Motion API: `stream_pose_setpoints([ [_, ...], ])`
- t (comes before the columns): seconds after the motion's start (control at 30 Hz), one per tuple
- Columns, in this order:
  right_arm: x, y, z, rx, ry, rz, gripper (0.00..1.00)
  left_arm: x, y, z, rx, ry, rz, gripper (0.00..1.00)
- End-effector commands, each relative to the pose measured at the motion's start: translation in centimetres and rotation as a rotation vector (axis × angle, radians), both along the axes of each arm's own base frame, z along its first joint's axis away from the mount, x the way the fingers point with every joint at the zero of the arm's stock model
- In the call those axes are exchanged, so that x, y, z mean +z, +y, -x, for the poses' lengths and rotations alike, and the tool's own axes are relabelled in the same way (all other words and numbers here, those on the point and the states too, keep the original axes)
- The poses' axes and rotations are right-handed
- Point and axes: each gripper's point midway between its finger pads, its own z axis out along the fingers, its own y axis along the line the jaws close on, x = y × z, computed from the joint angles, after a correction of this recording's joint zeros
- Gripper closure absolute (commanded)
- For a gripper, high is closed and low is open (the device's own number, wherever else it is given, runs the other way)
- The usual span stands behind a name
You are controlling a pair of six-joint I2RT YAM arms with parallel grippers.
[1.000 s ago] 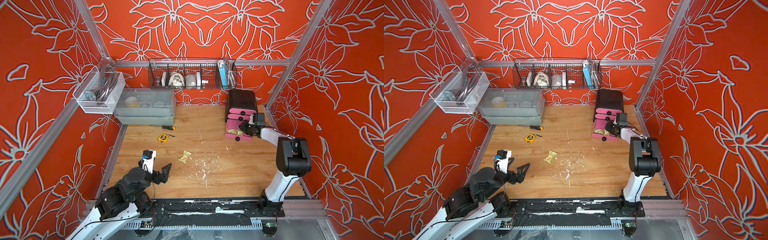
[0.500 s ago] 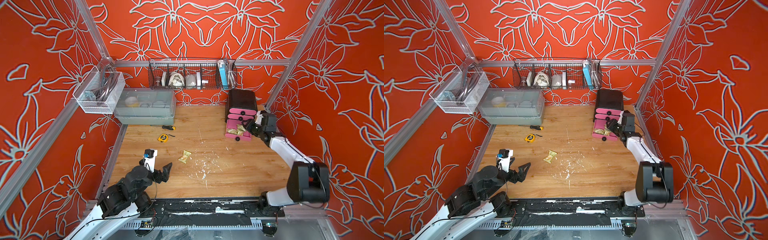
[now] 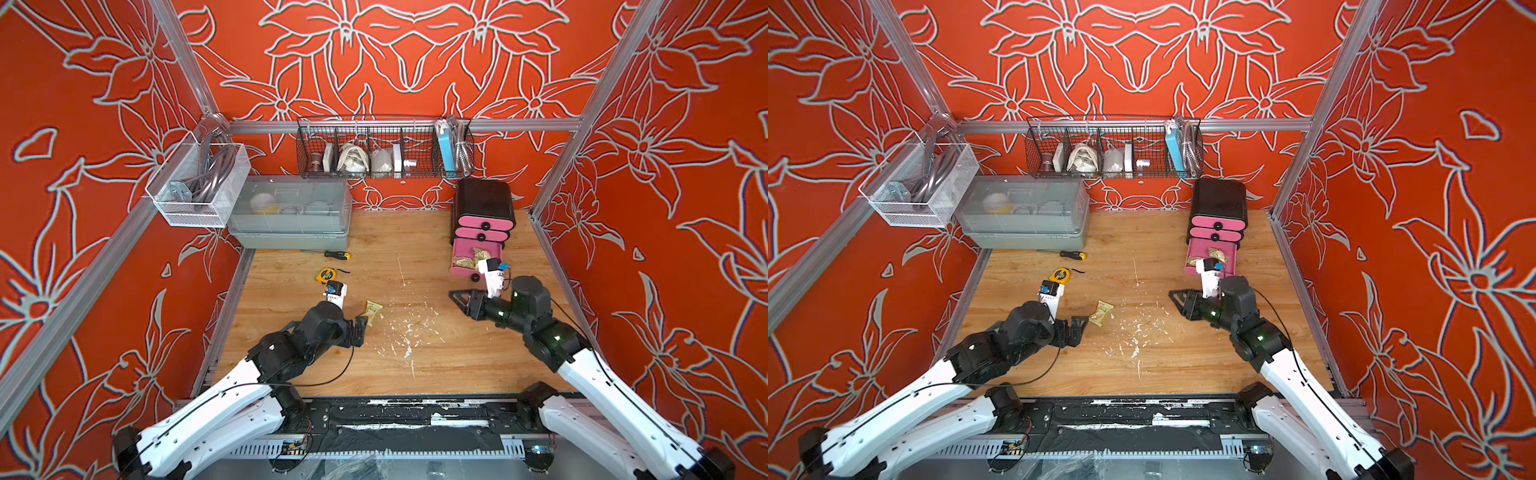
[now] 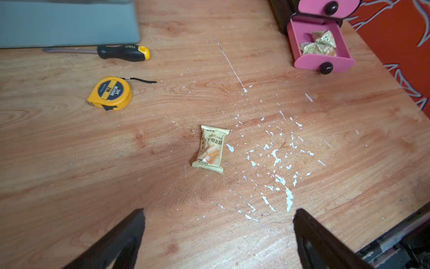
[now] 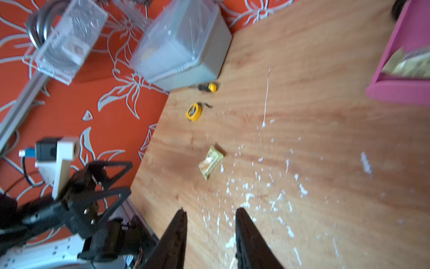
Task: Place the cookies into the drawer by color
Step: Pick up the cookie at the center of the board.
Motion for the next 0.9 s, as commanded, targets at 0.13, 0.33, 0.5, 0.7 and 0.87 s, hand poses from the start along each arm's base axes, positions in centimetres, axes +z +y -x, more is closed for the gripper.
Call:
stream_pose_setpoints([
  [0.13, -3.5, 2.7, 6.5, 0.189, 0.037, 0.134, 0.62, -0.3, -1.9, -3.7, -0.02, -0.039, -0.094, 0.01],
  [0.33, -2.8, 3.3, 7.1, 0.232, -0.01, 0.16, 0.61, -3.9, -2.2, -6.3, 0.021, 0.102, -0.185, 0.01],
  [0.5, -1.7, 2.4, 7.0, 0.219, -0.068, 0.184, 0.55, -6.7, -2.2, -7.7, 0.033, 0.228, -0.257, 0.03],
  [0.7, -0.8, 0.7, 7.5, 0.206, -0.116, 0.214, 0.44, -10.8, -3.0, -8.2, -0.004, 0.396, -0.307, 0.11],
  [0.87, 0.0, -0.3, 8.3, 0.22, -0.171, 0.201, 0.25, -13.4, -3.7, -8.4, -0.009, 0.468, -0.326, 0.18],
])
